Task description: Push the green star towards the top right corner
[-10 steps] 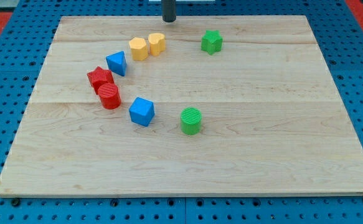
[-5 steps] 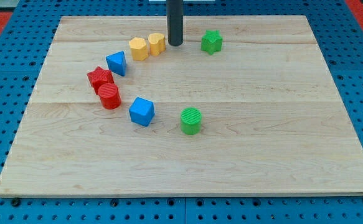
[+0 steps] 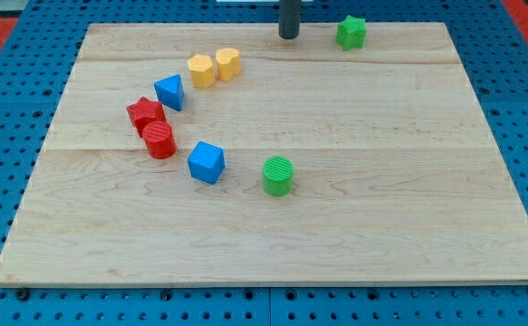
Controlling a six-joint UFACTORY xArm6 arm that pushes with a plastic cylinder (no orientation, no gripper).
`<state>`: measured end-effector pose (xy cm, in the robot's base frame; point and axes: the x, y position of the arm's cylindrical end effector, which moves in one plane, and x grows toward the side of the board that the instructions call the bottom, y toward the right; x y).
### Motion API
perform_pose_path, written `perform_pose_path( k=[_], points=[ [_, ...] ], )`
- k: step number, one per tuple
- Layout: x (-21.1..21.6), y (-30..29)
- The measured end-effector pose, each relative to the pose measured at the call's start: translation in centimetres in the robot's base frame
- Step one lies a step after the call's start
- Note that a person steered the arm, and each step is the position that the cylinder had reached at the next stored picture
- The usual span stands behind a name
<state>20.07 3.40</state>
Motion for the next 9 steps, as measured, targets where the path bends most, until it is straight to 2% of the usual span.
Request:
perform_pose_path(
  k=[1,2,3,4,5,6,8,9],
  points=[
    [-0.8,6.4],
    [1.0,9.7],
    [2.0,10.1],
    [2.1,5.9],
    [3.4,-1.4],
    [2.1,-7.8],
    [0.5,-14.4],
    [2.9,-15.7]
  ],
)
